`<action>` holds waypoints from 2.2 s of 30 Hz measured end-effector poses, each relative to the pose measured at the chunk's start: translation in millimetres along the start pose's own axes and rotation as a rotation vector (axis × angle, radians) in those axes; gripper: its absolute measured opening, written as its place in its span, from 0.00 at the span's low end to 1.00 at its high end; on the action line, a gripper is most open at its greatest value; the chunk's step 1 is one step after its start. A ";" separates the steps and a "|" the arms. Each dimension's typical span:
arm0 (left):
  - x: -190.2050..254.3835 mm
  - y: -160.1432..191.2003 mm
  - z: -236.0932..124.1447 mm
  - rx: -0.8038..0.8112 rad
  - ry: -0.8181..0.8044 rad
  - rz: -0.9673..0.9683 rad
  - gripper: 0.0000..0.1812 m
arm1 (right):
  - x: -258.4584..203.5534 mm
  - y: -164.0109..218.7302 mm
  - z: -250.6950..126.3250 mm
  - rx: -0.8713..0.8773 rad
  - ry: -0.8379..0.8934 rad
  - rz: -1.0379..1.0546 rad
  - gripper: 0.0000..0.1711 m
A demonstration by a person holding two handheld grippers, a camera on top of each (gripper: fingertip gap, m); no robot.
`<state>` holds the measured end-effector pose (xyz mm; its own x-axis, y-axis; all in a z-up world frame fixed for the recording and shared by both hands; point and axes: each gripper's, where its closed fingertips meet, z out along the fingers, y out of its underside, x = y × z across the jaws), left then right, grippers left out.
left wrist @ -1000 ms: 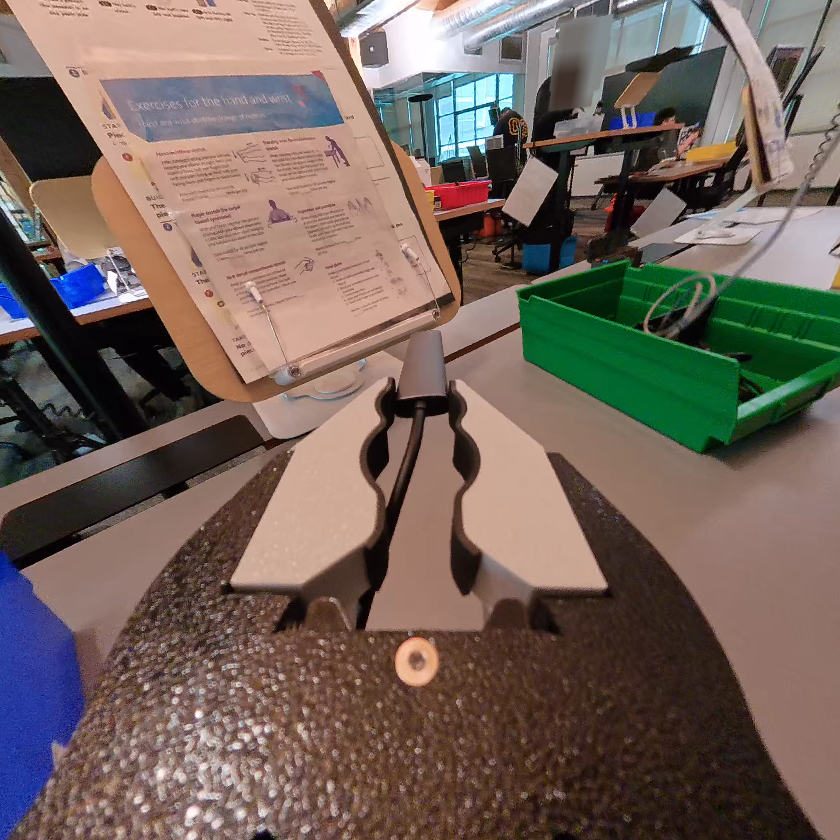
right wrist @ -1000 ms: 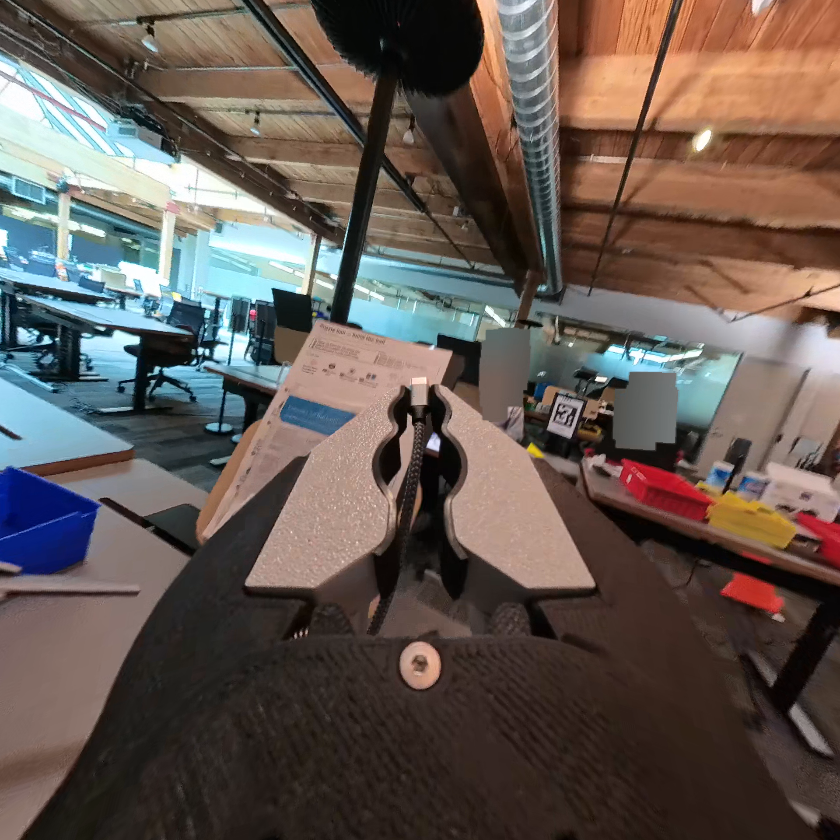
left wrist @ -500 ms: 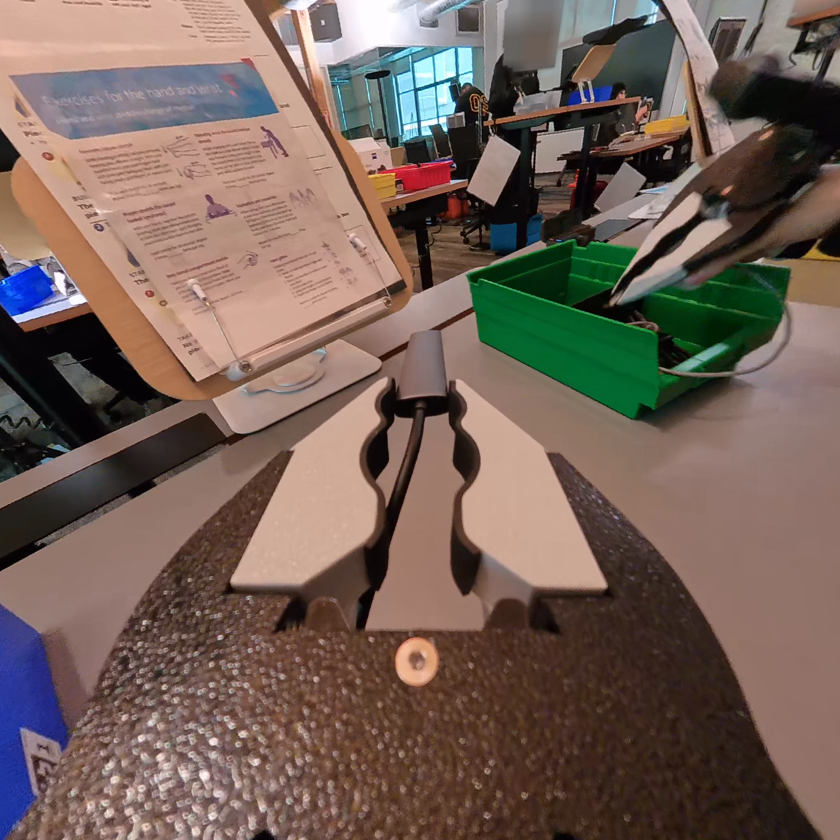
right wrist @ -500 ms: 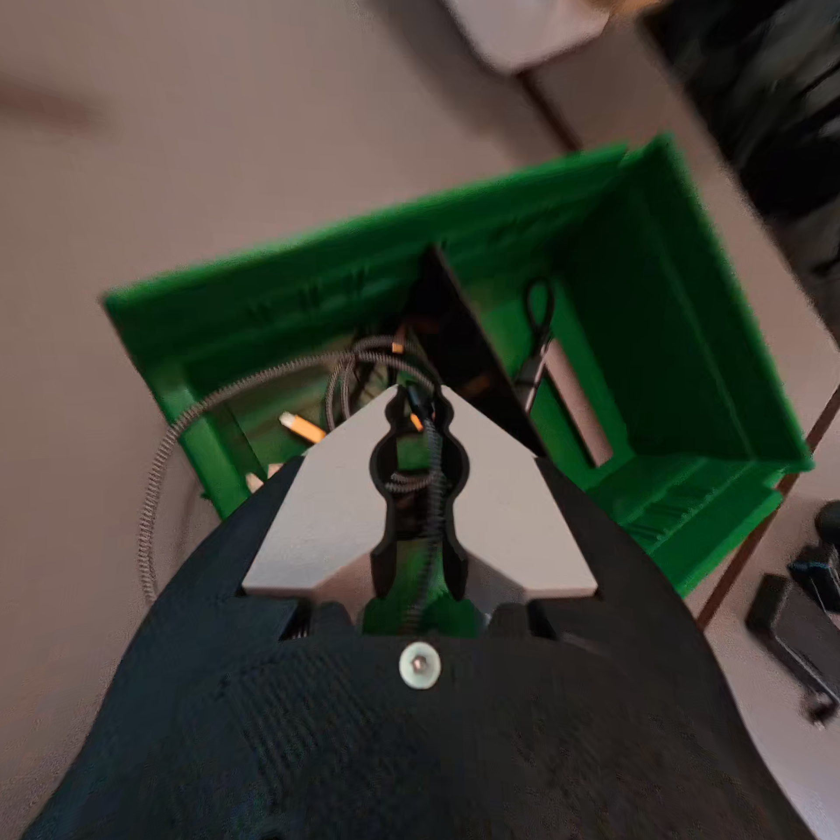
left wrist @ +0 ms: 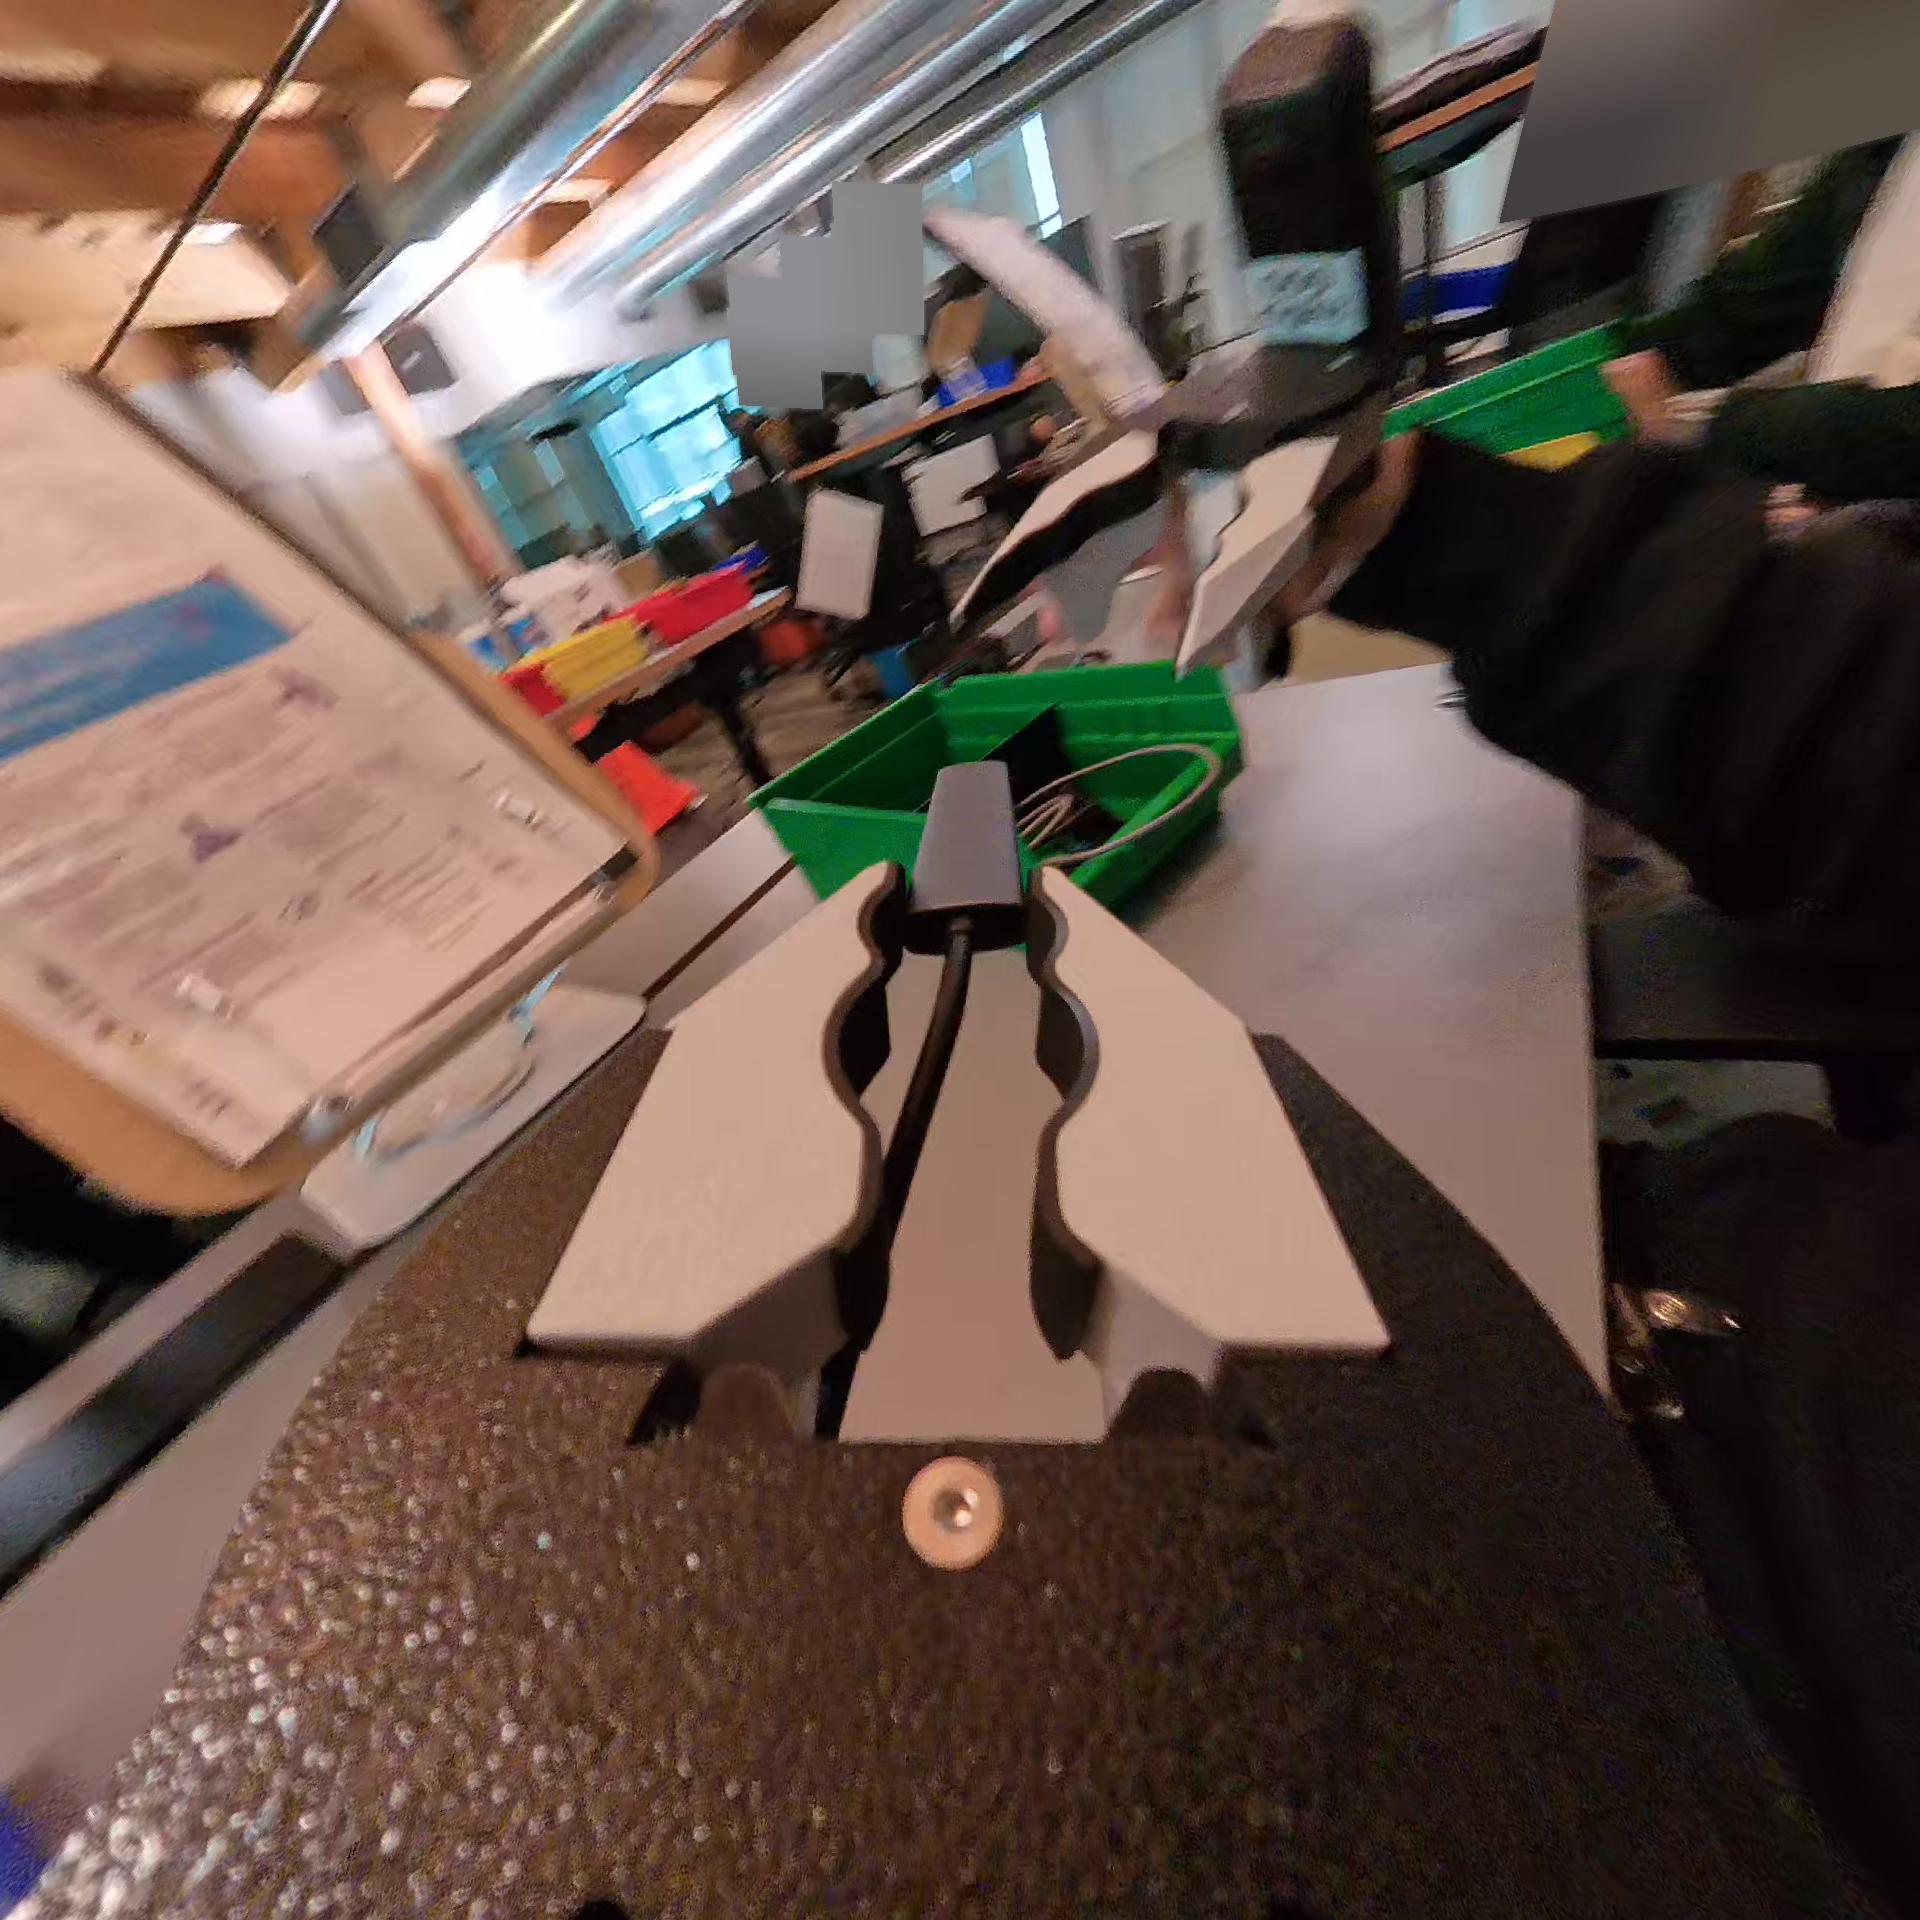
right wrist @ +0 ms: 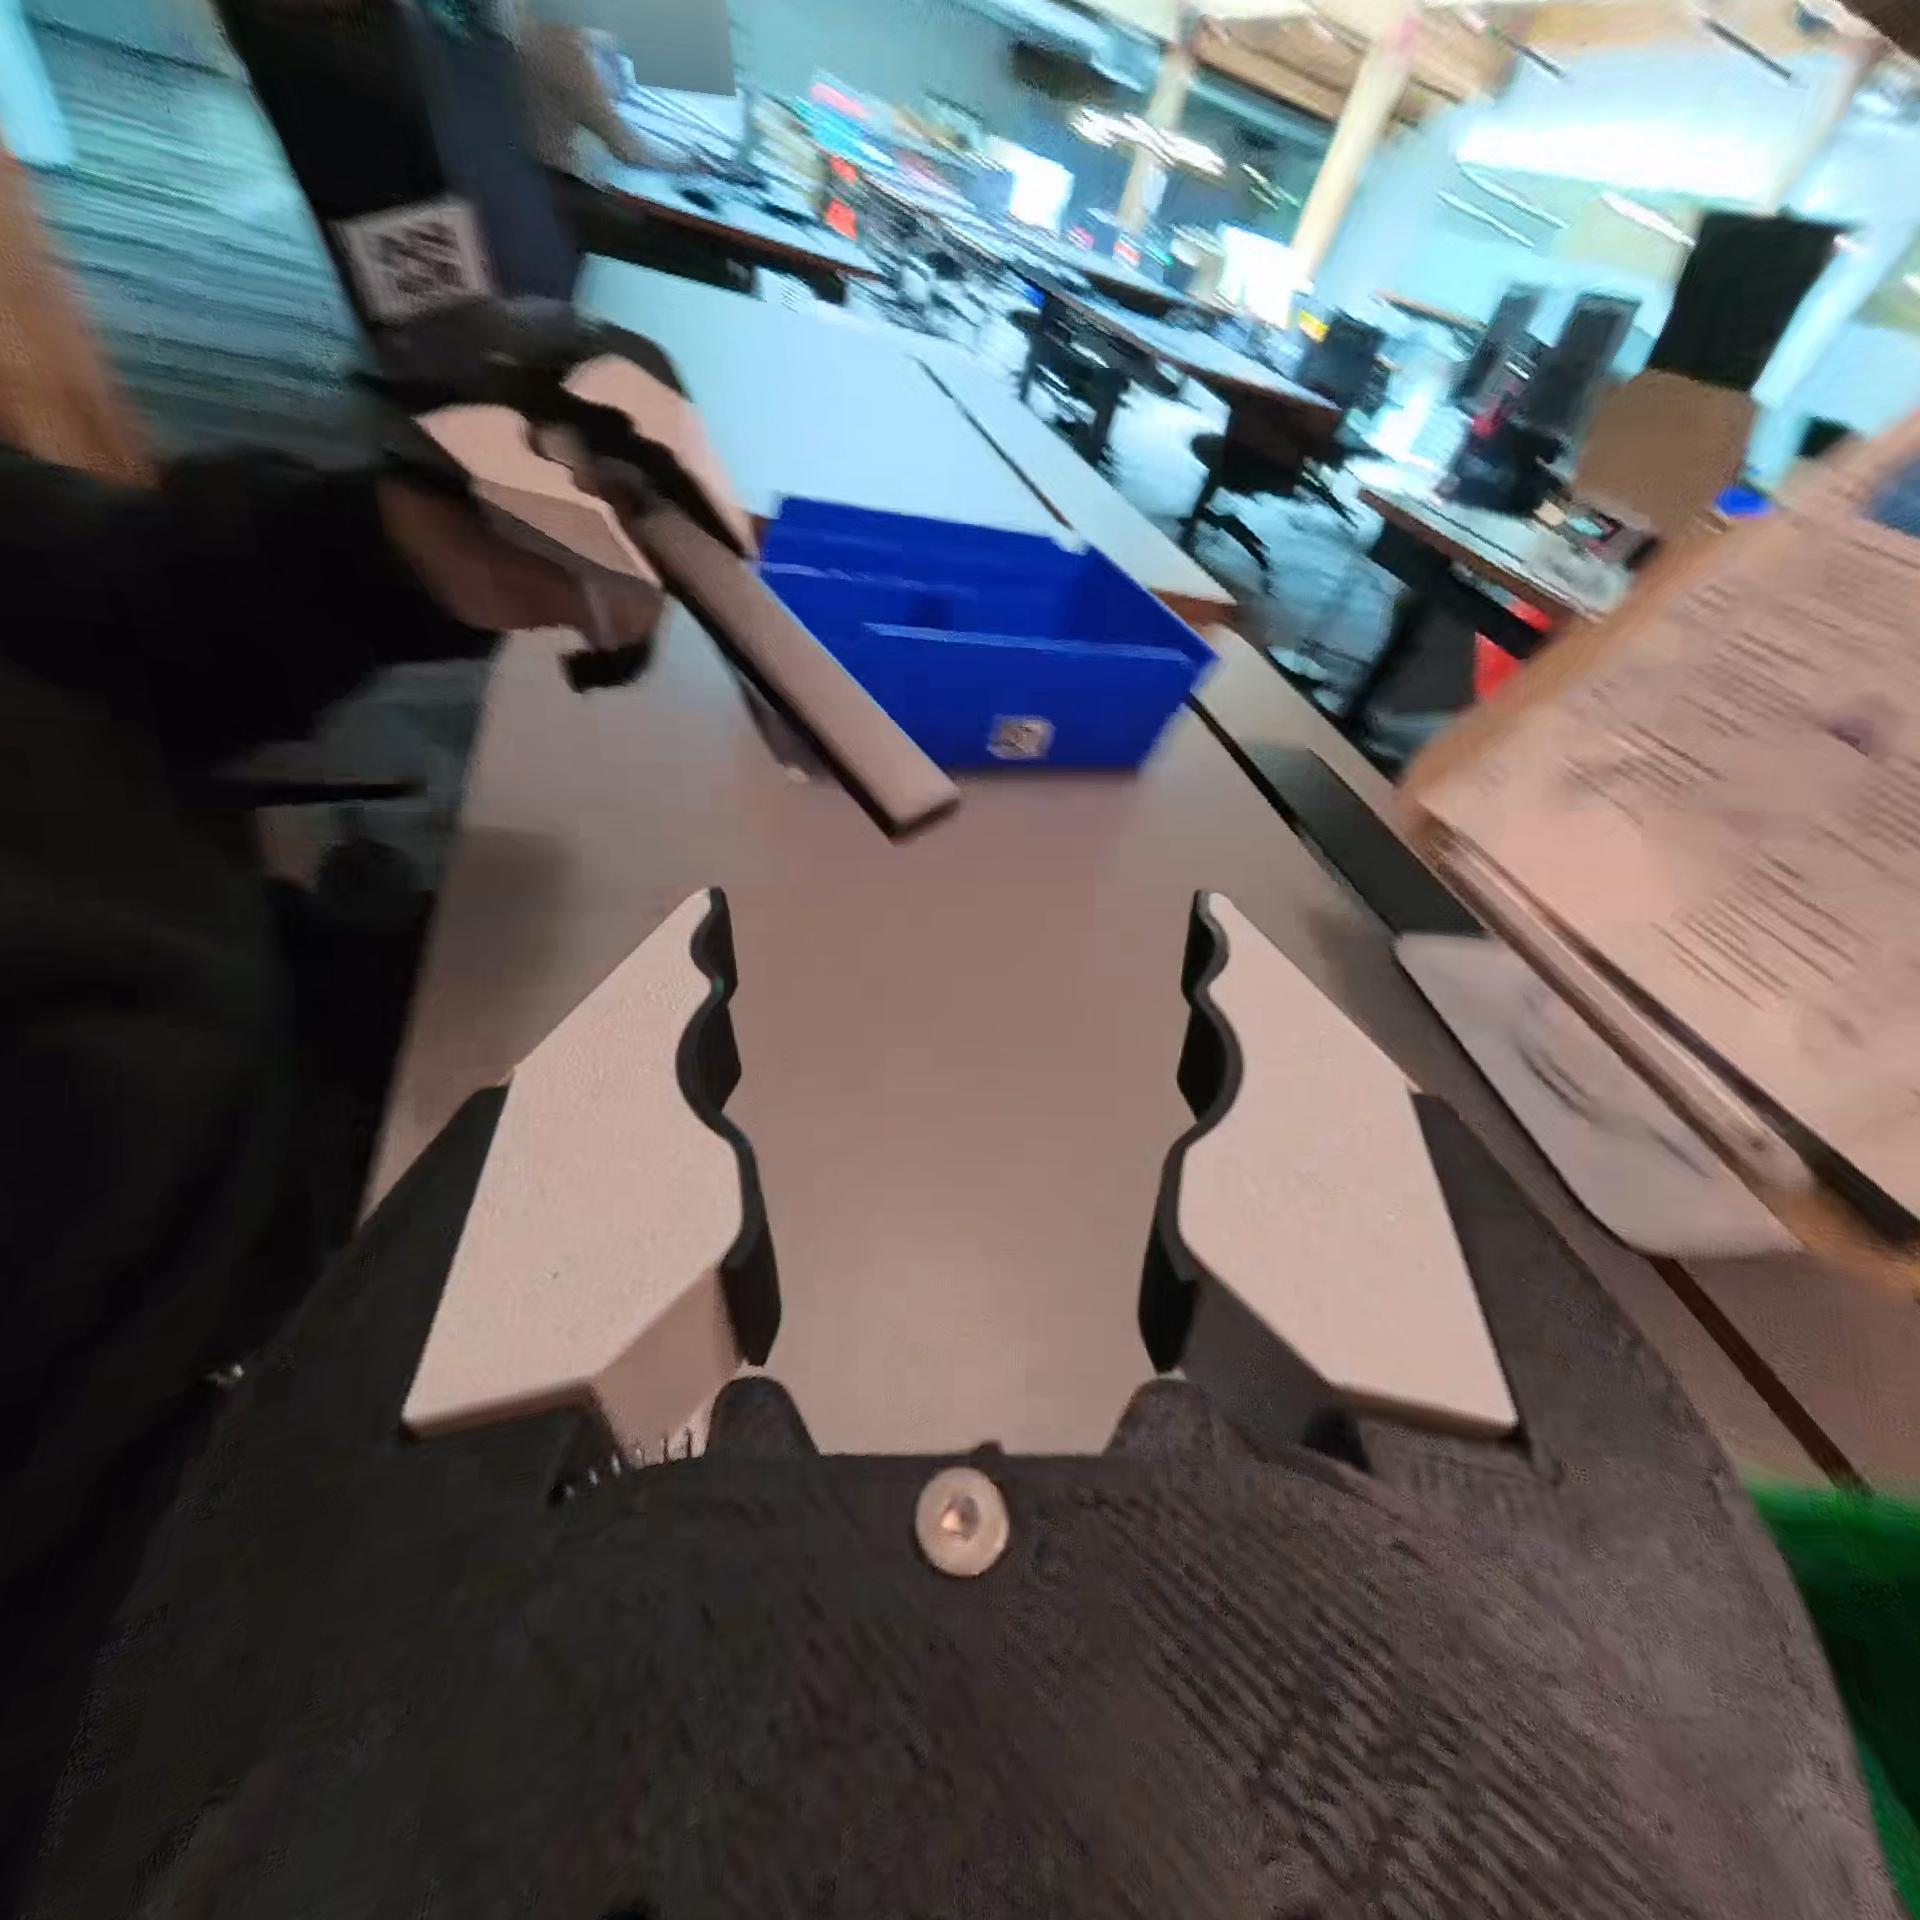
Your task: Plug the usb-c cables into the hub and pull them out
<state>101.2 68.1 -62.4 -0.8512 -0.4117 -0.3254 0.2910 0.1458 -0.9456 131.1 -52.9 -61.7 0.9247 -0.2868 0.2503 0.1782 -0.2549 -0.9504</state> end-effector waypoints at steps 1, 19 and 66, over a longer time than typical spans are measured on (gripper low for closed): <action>6.9 -6.6 -2.5 0.025 0.045 0.026 0.11 | -16.2 -7.3 15.8 0.031 -0.061 0.002 0.53; -4.5 -15.3 -7.5 0.231 0.392 -0.098 0.12 | -55.2 -37.2 78.5 0.307 -0.350 0.136 0.15; -69.9 96.4 47.5 0.178 0.179 -0.167 0.29 | 205.8 38.3 -170.4 -0.118 1.154 0.081 0.13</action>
<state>209.5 68.3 -131.0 -0.9527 -0.2490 -0.1739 0.1986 -0.0776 -0.9770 271.0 -279.0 -15.1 0.0650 -0.9615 0.2669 0.0441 -0.2644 -0.9634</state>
